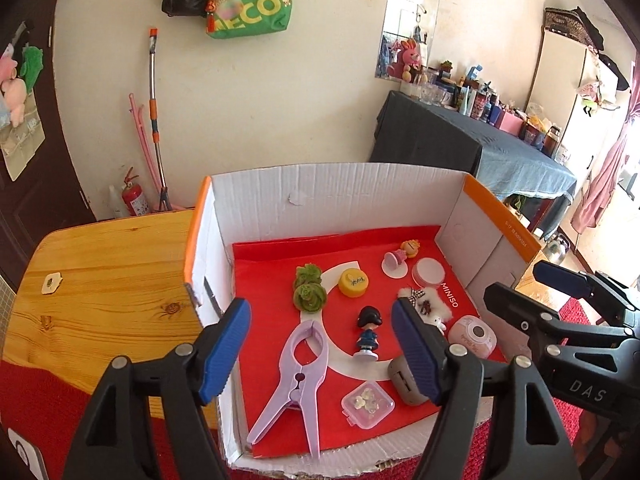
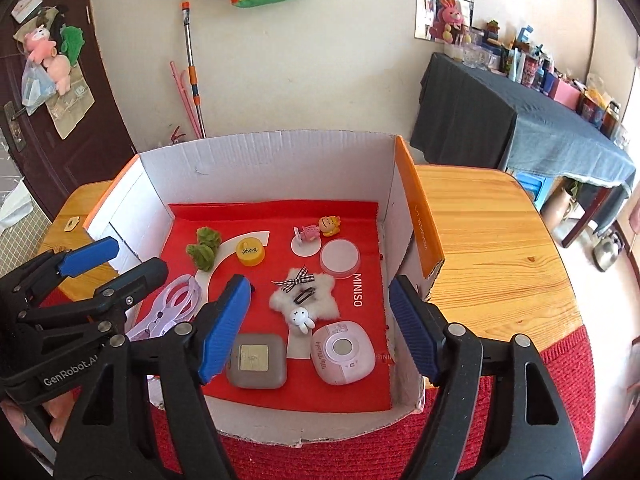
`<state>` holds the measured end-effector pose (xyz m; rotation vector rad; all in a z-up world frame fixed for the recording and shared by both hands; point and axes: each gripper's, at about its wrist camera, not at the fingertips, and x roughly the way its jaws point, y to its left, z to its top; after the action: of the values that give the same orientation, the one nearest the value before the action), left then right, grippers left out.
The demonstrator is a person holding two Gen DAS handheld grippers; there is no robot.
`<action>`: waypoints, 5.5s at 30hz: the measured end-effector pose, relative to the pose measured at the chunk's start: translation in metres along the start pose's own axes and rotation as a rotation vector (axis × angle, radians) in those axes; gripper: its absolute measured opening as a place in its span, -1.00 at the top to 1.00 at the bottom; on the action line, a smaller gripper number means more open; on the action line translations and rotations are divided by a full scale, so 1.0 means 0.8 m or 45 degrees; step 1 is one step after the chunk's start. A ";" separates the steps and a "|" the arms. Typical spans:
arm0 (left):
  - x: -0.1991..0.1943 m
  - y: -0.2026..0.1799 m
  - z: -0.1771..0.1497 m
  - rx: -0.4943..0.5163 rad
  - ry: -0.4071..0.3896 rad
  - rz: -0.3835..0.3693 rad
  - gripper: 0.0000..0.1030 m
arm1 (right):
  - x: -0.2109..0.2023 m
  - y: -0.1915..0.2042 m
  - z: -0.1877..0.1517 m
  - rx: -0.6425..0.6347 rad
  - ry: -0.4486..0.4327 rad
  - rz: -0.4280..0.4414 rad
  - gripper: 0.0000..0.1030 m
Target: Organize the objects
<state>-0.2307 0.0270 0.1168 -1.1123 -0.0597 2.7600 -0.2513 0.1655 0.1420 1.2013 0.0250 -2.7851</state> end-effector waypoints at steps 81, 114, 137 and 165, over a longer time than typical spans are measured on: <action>0.014 -0.001 -0.102 -0.023 -0.149 0.145 -0.75 | 0.023 -0.015 -0.089 -0.113 -0.217 0.015 -0.78; -0.001 -0.003 -0.093 -0.037 -0.181 0.128 -0.85 | 0.011 -0.013 -0.090 -0.118 -0.228 -0.004 -0.78; -0.045 -0.007 -0.153 -0.066 0.008 0.087 -0.99 | -0.046 -0.018 -0.150 -0.029 -0.016 0.037 -0.94; 0.003 -0.009 -0.184 -0.090 0.177 0.229 -1.00 | 0.003 -0.020 -0.179 0.019 0.177 -0.097 -1.00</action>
<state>-0.1295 0.0306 0.0092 -1.3886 -0.0415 2.8461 -0.1508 0.1898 0.0411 1.4248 0.0629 -2.7639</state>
